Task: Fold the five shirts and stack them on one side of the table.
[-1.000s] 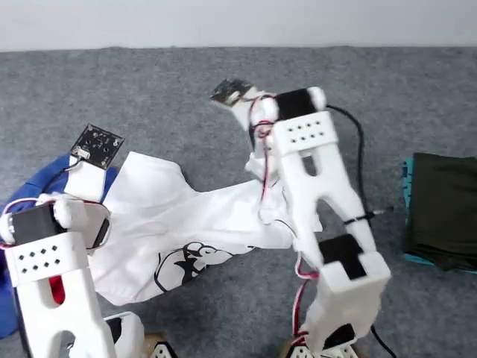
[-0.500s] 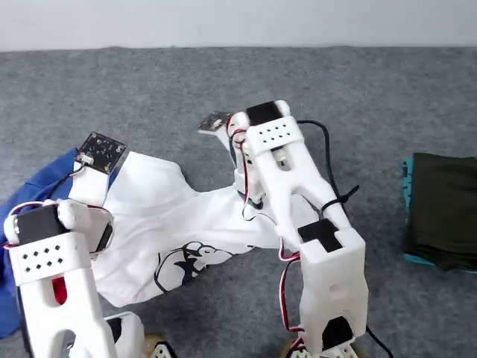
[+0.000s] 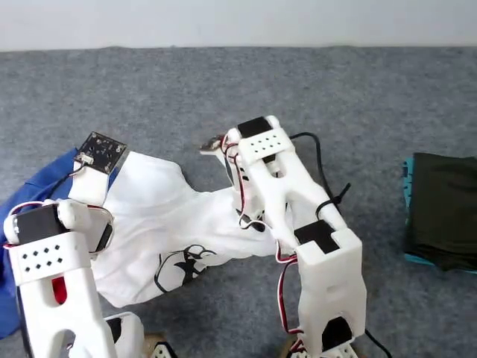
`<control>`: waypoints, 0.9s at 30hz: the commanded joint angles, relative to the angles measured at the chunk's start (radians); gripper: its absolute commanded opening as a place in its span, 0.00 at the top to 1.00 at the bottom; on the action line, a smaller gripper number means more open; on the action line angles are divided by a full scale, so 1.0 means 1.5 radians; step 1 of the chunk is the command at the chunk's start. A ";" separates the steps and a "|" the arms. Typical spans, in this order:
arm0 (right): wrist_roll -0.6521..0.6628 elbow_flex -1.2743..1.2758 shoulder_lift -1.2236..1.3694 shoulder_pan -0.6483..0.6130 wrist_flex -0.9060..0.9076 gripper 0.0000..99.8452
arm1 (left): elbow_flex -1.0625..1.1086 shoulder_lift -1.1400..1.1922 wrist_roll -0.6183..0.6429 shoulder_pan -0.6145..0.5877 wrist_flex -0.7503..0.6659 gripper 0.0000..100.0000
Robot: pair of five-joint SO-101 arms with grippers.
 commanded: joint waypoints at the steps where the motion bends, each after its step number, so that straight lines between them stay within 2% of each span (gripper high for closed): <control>1: -0.007 0.001 -0.005 0.017 0.028 0.77 | -0.005 -0.010 0.006 0.000 -0.010 0.99; 7: -0.002 0.025 -0.005 0.027 0.028 0.78 | -0.005 -0.010 0.006 0.000 -0.010 0.99; 12: 0.018 0.020 -0.006 0.015 0.027 0.93 | -0.005 -0.010 0.006 0.000 -0.010 0.99; 15: 0.020 0.019 -0.014 0.016 0.028 0.99 | -0.005 -0.010 0.006 0.000 -0.010 0.99; 27: 0.056 0.019 -0.220 0.043 0.029 0.99 | -0.010 -0.010 0.006 -0.001 -0.010 0.99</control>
